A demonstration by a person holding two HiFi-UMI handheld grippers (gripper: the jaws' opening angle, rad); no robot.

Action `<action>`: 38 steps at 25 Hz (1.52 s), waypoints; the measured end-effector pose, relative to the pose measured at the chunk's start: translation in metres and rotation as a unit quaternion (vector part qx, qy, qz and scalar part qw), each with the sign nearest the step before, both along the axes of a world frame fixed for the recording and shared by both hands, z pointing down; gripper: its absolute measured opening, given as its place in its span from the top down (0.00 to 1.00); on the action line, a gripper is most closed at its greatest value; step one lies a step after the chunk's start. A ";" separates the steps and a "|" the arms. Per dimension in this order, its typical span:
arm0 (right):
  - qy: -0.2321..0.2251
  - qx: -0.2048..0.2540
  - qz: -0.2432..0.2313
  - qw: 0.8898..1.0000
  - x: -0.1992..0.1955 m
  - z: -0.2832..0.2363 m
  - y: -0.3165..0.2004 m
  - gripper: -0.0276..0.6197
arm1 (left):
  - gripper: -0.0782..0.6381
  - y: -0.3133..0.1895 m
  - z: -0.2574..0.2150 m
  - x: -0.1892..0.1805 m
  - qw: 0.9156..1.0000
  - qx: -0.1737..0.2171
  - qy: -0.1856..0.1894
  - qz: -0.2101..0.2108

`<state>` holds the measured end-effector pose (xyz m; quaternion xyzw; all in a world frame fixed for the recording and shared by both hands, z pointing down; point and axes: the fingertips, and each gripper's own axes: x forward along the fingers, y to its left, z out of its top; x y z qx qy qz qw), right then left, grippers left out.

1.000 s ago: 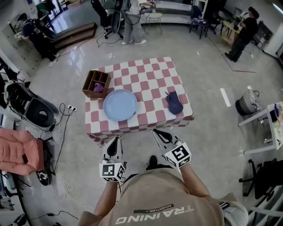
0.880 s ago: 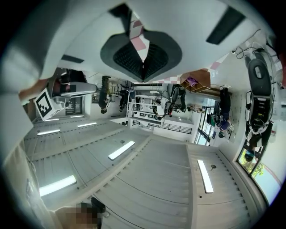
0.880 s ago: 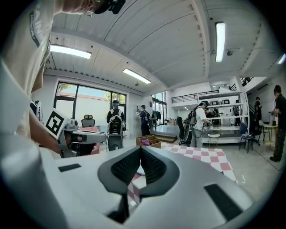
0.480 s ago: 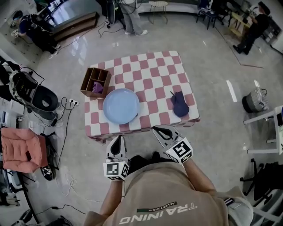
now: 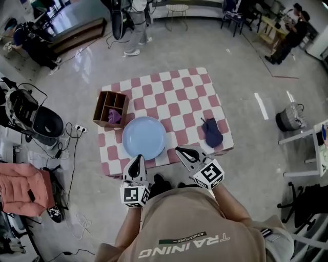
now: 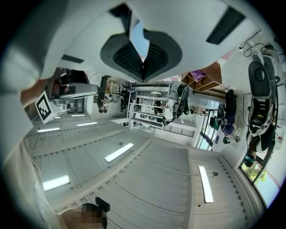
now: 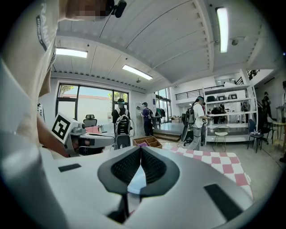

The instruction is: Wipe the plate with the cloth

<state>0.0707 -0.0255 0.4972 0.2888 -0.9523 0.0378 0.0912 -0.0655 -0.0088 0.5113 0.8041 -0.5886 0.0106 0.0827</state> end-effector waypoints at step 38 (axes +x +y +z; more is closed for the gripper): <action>0.066 -0.055 0.136 0.987 0.116 0.065 -0.139 0.73 | 0.88 -0.120 0.010 0.031 0.999 -0.017 0.001 0.038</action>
